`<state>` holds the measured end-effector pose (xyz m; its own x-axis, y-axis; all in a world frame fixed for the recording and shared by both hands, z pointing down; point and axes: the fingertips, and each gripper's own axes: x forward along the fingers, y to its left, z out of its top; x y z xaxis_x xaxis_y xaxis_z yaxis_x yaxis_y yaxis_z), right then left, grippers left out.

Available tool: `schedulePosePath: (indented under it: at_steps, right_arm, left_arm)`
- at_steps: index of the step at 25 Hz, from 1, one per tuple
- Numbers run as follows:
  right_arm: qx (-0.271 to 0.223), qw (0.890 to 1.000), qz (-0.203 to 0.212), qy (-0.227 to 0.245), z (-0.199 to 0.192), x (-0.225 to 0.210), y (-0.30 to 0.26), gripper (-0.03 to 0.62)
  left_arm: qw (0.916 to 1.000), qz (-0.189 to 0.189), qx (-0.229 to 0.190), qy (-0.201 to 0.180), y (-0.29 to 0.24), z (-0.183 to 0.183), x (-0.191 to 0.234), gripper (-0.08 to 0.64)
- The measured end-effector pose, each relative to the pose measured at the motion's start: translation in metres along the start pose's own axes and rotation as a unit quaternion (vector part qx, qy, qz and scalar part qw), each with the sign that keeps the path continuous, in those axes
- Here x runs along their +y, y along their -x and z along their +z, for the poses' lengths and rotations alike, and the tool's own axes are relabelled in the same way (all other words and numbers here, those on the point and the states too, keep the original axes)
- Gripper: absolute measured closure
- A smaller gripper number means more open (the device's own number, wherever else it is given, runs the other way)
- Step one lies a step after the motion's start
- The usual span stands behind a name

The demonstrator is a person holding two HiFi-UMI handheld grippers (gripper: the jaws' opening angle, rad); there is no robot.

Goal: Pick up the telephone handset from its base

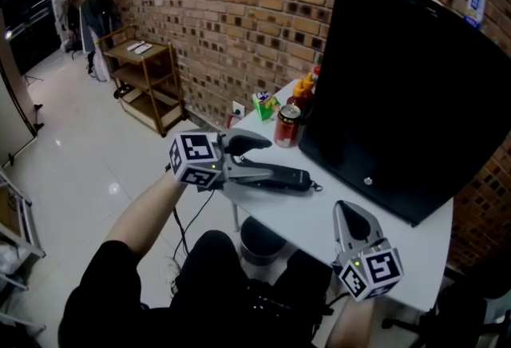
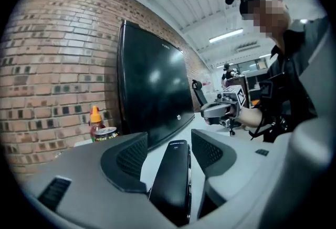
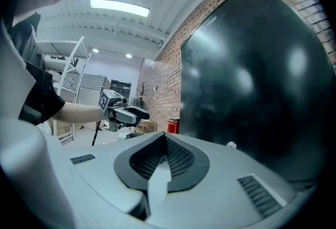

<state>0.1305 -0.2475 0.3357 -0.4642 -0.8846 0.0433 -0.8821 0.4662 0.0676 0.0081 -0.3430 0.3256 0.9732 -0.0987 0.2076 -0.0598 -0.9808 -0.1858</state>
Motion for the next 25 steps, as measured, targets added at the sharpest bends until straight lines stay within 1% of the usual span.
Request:
schedulePosePath:
  at_steps: [3,5,7,9,11,14,18,22,25]
  right_arm:
    - [0.008,1.000,-0.004,0.004,-0.004,-0.002,0.004,0.583]
    - [0.012,1.000,-0.007,0.006,-0.004,-0.004,0.006,0.583]
    - [0.015,1.000,-0.010,0.008,-0.004,-0.005,0.008,0.583]
    - [0.017,1.000,-0.013,0.009,-0.005,-0.005,0.011,0.583]
    - [0.020,1.000,-0.015,0.010,-0.007,-0.005,0.013,0.583]
    - [0.023,1.000,-0.016,0.010,-0.007,-0.005,0.014,0.583]
    - [0.026,0.999,-0.015,0.010,-0.011,-0.005,0.014,0.583]
    - [0.027,1.000,-0.015,0.007,-0.014,-0.007,0.013,0.583]
    - [0.027,1.000,-0.012,0.006,-0.015,-0.007,0.011,0.583]
  left_arm:
    - [0.9975,-0.050,0.047,-0.014,-0.011,-0.009,-0.002,0.296]
    - [0.9944,-0.071,0.077,-0.015,-0.018,-0.019,0.001,0.267]
    - [0.9918,-0.087,0.092,-0.010,-0.025,-0.026,0.002,0.267]
    - [0.9889,-0.102,0.107,-0.017,-0.032,-0.031,-0.003,0.267]
    - [0.9842,-0.117,0.131,-0.024,-0.036,-0.040,-0.009,0.227]
    - [0.9775,-0.131,0.164,-0.023,-0.041,-0.053,-0.010,0.229]
    - [0.9740,-0.148,0.172,-0.004,-0.044,-0.059,-0.011,0.229]
    - [0.9725,-0.153,0.175,-0.006,-0.045,-0.059,-0.012,0.230]
    - [0.9710,-0.157,0.180,-0.013,-0.044,-0.060,-0.014,0.252]
